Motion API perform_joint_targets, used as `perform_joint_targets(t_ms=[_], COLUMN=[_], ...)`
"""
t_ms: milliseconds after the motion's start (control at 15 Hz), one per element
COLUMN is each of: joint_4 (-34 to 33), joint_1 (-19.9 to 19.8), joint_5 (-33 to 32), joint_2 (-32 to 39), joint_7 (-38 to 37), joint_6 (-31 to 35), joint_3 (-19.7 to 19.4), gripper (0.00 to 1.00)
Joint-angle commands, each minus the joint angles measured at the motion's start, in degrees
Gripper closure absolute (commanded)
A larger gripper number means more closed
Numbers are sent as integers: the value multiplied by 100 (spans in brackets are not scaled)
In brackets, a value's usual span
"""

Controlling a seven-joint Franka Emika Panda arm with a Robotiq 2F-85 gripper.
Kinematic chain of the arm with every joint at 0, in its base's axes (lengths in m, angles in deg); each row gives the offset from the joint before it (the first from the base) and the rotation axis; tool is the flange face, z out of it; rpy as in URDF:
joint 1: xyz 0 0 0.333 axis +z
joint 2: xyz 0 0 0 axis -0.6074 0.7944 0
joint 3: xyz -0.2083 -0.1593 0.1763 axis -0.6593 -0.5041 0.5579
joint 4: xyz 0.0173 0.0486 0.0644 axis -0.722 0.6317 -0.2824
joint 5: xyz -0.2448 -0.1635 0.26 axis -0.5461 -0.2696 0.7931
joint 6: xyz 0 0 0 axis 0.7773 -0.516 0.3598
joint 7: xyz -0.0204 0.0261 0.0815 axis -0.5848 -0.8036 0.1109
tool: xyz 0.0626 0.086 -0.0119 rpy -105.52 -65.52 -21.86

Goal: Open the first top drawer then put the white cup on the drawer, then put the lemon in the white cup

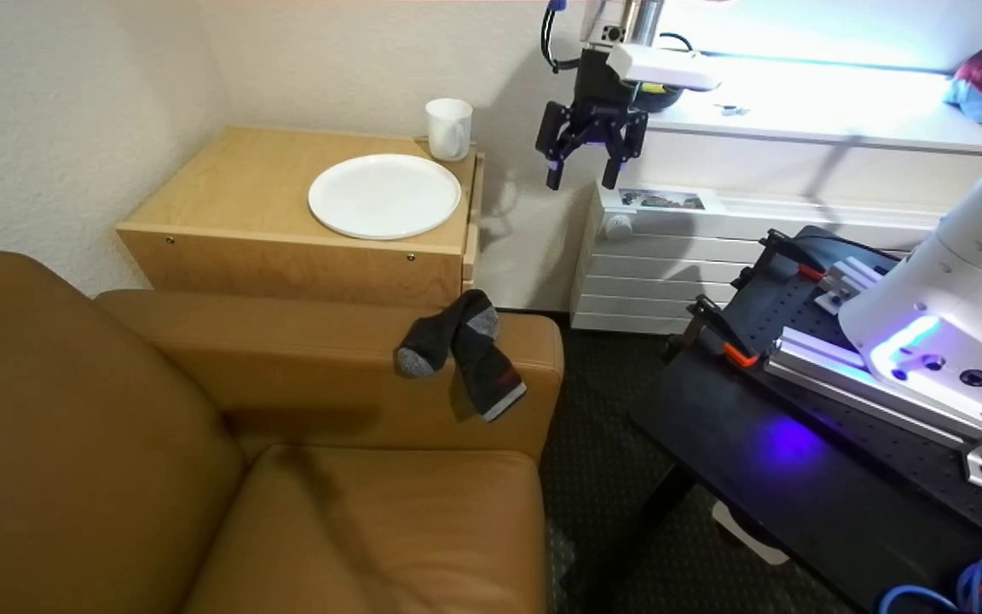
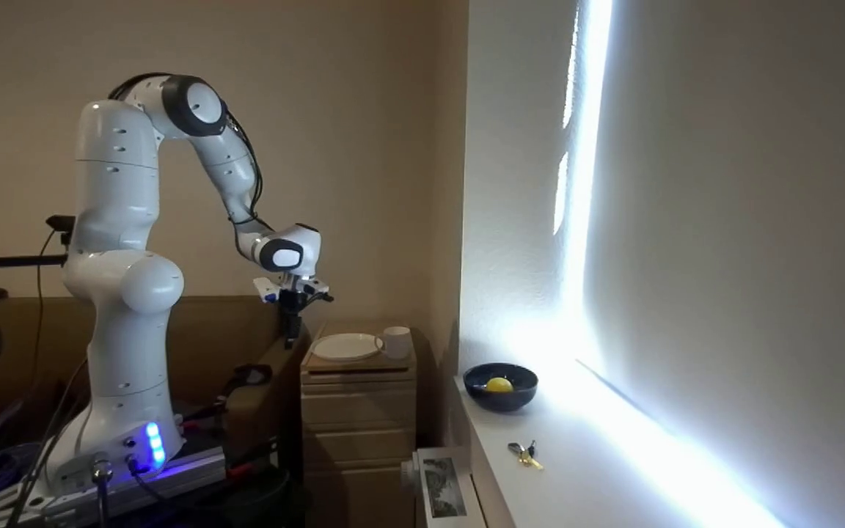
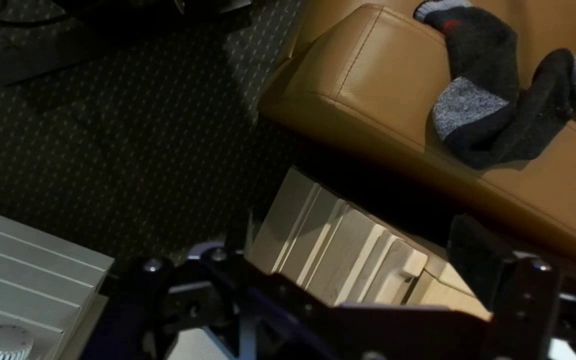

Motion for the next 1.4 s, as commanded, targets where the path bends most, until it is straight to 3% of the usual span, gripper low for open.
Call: perform_joint_targets(t_ms=[0, 67, 200, 467, 800, 867, 1000, 1067, 1333], joint_4=[-7, -7, -194, -580, -1305, -1487, -1779, -1420, -1518], joint_1=[0, 0, -13, -269, -549, -567, -1046, -674, -694], joint_5=[-10, -10, 260, 1056, 1454, 1467, 1591, 1381, 1367], joint_2=[-33, -77, 383, 1155, 2372, 2556, 2636, 2479, 2571], joint_7=[-8, -8, -514, -352, -638, -758, -858, -825, -837], joint_6=[-18, -21, 671, 1965, 3645, 3527, 2721, 3171, 3130], joint_3=[-4, -6, -37, -108, -196, -219, 117, -164, -156], gripper=[0, 0, 0, 0, 0, 0, 0, 0, 0])
